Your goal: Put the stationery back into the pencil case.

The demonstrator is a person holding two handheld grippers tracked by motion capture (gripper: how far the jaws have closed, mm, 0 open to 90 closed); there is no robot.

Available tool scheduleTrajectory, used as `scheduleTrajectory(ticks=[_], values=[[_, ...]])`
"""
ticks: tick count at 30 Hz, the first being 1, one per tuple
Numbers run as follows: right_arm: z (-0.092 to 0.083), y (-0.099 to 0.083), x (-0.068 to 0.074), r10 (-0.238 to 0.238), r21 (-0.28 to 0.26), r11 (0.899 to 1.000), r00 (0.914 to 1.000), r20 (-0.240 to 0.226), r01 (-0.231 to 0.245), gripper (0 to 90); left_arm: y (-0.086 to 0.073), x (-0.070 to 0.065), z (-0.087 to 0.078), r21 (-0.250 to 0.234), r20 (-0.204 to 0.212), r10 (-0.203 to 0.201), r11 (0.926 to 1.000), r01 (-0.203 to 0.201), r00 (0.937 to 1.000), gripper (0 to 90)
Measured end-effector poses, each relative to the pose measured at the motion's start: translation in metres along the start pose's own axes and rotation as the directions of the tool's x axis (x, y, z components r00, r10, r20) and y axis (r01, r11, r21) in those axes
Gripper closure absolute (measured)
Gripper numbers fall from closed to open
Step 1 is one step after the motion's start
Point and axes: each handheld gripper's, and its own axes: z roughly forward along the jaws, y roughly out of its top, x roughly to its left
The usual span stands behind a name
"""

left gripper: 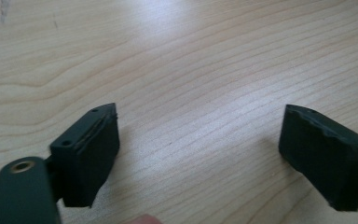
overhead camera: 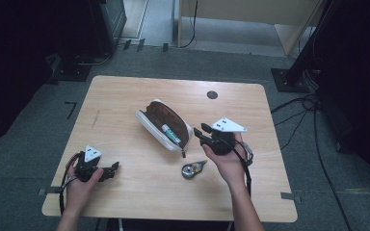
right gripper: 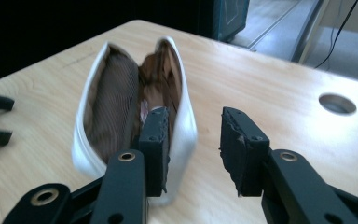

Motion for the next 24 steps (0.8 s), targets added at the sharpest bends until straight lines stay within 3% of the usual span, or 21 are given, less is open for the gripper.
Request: scheduleTrajectory(ticks=[4,7,9,14,15,16,19,22,24], values=[[-0.006,-0.020,-0.012,0.011,0.021,1.000,0.9997,-0.022,-0.011,59.9,0.005,-0.008,-0.001,-0.032,0.032,-0.020,0.9993,0.021,0.9993,13.9],[-0.005,-0.036,-0.018,0.002,0.043,0.999,0.9996,-0.028,-0.001,59.6,0.010,-0.018,0.001,-0.043,0.044,-0.006,0.9990,0.008,0.9990,13.9],[-0.004,-0.046,-0.022,-0.008,0.065,0.998,0.9999,-0.009,0.009,59.9,0.014,-0.026,0.003,-0.055,0.044,0.002,0.9985,0.001,0.9990,13.9],[-0.001,-0.062,-0.029,0.010,0.080,0.997,0.9997,-0.024,-0.008,61.8,0.023,-0.043,0.008,-0.055,0.051,0.046,0.9975,-0.043,0.9977,14.0],[0.001,-0.065,-0.030,0.017,0.097,0.995,0.9994,-0.030,-0.014,61.8,0.026,-0.048,0.010,-0.053,0.064,0.054,0.9973,-0.051,0.9965,14.0],[0.004,-0.069,-0.032,-0.008,0.135,0.991,0.9989,-0.046,0.014,61.6,0.029,-0.055,0.013,-0.053,0.085,0.066,0.9967,-0.061,0.9942,14.0],[0.005,-0.076,-0.037,0.012,0.148,0.989,0.9967,-0.081,0.000,61.6,0.035,-0.069,0.018,-0.054,0.109,0.094,0.9946,-0.089,0.9895,14.0],[0.007,-0.081,-0.040,0.024,0.155,0.988,0.9965,-0.080,-0.011,61.8,0.039,-0.078,0.023,-0.050,0.127,0.106,0.9937,-0.100,0.9862,14.0],[0.008,-0.086,-0.043,0.037,0.183,0.983,0.9968,-0.070,-0.024,61.6,0.045,-0.093,0.029,-0.049,0.150,0.131,0.9910,-0.125,0.9800,14.0]])
